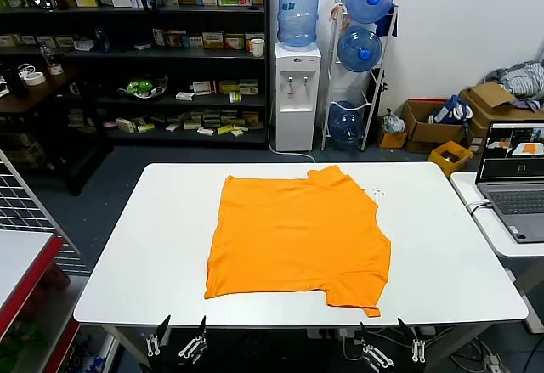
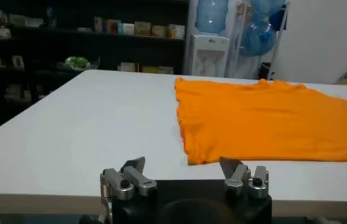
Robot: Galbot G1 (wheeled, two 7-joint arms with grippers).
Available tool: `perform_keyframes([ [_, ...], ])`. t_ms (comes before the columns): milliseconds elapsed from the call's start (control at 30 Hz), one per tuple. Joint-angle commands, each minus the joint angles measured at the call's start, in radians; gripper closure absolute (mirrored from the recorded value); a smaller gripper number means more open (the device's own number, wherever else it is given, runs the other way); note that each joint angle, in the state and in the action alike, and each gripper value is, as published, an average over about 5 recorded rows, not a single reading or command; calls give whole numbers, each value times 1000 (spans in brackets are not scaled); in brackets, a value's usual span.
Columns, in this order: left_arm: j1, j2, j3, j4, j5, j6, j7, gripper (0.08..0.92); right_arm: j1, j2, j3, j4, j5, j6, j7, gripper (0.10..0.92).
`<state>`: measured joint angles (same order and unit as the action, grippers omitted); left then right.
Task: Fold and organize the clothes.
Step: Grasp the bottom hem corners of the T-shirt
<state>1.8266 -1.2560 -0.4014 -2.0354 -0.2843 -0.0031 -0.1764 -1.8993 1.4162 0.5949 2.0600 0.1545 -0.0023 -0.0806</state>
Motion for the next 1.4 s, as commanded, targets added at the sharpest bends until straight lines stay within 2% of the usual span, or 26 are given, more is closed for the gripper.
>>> perform_keyframes([
  [33,-19,7,10,-2,-20,3,-2,177,9,0,-4,0,5,7,20,203],
  [200,-116,13,37,45,-73,25,-3,177,84,-6,-12,-35,22,-14,52,203],
  [533,-340,16,85,199,-101,95,-35,177,285,4,-54,-122,43,-206,115,203],
  [1000,-384,25,121,235,-101,160,-68,177,315,27,-69,-186,46,-282,114,211],
  [1133,-377,25,125,230,-101,167,-75,196,317,31,-76,-193,47,-290,119,287],
  [1400,-357,29,132,213,-103,182,-71,408,302,32,-76,-183,46,-288,117,520],
])
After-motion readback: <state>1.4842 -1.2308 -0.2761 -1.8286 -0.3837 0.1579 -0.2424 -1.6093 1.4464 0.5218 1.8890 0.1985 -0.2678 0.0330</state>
